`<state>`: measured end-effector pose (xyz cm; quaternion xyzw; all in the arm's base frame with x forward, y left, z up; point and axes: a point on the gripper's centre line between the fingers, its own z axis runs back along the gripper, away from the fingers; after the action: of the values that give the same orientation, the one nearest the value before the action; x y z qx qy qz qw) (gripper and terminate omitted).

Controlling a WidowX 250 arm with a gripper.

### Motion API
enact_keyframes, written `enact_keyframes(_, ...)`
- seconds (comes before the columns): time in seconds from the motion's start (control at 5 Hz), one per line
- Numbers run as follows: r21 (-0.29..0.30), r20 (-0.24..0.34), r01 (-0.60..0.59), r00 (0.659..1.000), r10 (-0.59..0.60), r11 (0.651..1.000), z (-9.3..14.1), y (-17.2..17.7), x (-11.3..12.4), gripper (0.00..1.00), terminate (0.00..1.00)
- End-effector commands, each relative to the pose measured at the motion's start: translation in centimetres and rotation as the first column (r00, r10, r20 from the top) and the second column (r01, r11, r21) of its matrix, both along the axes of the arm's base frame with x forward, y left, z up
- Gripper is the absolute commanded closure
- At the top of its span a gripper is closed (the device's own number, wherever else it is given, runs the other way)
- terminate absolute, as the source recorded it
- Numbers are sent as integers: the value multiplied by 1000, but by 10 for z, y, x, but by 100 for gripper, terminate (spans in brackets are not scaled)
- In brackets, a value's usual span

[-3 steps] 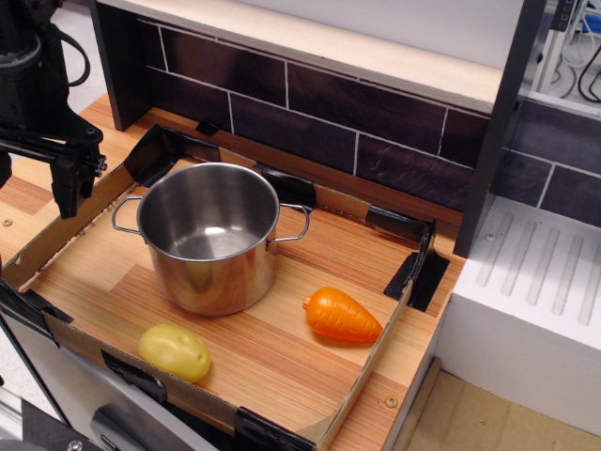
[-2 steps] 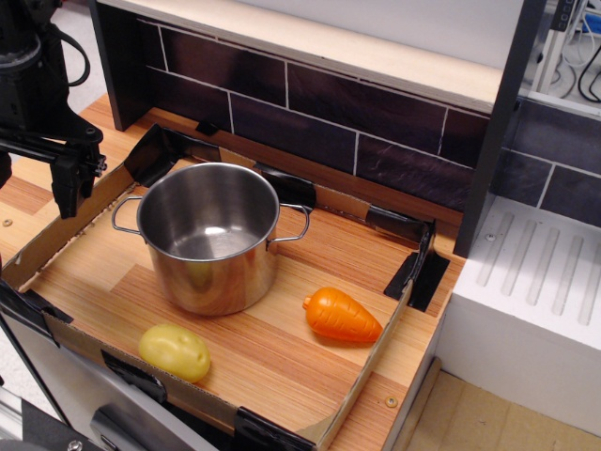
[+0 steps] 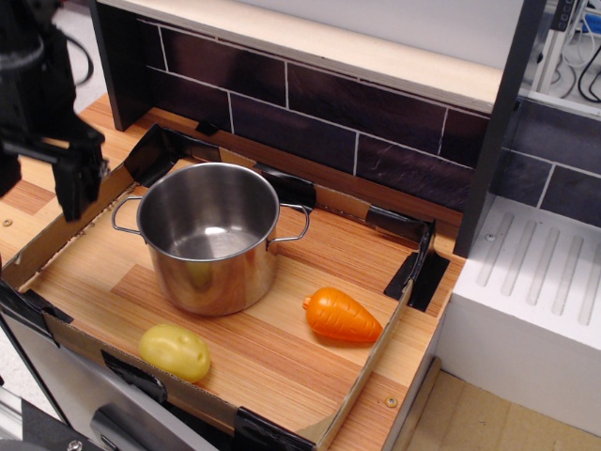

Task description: Topple metal pot

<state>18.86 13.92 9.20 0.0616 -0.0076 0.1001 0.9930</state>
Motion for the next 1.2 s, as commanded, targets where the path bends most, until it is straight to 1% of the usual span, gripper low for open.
enact_keyframes(0.0, -24, 63, 250, 967, -248, 968, 41, 2, 34, 0, 0)
enact_keyframes(0.2, 6, 91, 368, 926, -367, 930, 44, -7, 51, 0, 0)
enact_keyframes(0.4, 25, 108, 504, 857, -504, 863, 36, -27, 64, 0, 0)
enact_keyframes(0.6, 75, 112, 634, 761, -638, 770, 16, -47, 67, 0, 0)
enact_keyframes(0.8, 97, 90, 677, 724, -684, 729, -3, -54, 76, 0, 0)
enact_keyframes(1.0, 76, 60, 681, 726, -685, 729, -17, -60, 83, 0, 0)
